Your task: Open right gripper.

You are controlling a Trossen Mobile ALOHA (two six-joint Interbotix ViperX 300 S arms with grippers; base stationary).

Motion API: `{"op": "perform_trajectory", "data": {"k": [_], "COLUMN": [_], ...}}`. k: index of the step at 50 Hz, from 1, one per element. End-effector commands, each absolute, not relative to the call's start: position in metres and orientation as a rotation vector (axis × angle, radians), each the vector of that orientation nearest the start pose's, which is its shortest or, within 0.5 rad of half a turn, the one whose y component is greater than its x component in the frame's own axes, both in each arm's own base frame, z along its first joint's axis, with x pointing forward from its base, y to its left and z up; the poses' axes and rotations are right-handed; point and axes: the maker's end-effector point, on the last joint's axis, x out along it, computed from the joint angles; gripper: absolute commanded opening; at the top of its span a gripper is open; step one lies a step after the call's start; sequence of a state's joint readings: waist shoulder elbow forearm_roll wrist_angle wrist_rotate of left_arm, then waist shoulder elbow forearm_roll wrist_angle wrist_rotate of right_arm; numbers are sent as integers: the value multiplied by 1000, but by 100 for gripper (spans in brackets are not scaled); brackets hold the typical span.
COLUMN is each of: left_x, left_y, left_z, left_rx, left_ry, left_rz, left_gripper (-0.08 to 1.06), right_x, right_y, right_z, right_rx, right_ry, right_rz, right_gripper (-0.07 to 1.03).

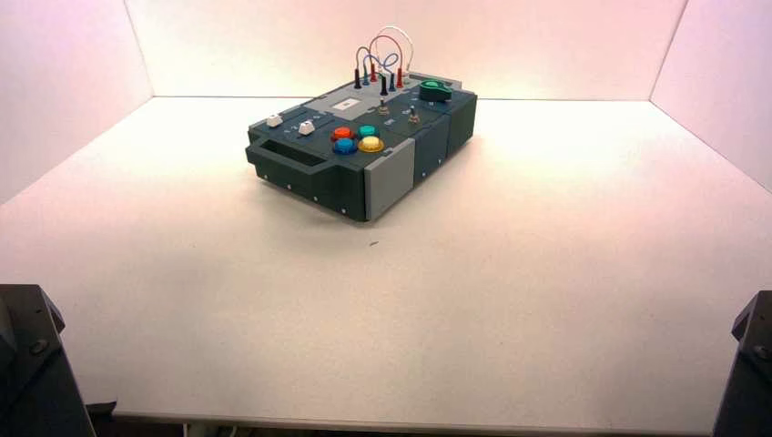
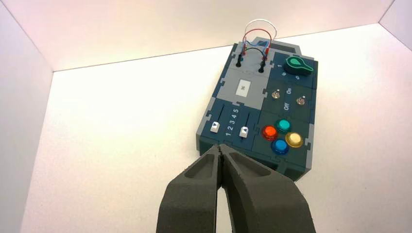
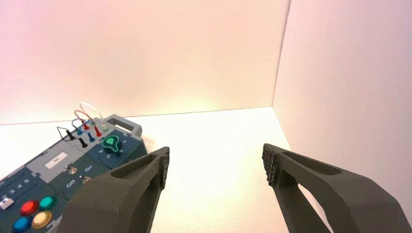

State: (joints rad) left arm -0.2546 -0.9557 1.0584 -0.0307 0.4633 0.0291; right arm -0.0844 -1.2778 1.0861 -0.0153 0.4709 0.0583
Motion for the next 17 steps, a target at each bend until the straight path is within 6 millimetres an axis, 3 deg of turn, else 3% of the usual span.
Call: {"op": "perform_trajectory", "data": {"k": [1,17], "left_x": [234,234], "left_y": [-63,-63], "left_z": [239,240], "left_rx": [67,68], "left_ry": [523,518], "left_rz": [-260,-261], "left_gripper": [-3,-3], "right_x": [197,197], "right_y": [-18,-18], "right_z": [286,285], "right_rx": [67,68], "right_ry": [263,261], "right_rz": [-96,-97], "right_gripper": [99,99]}}
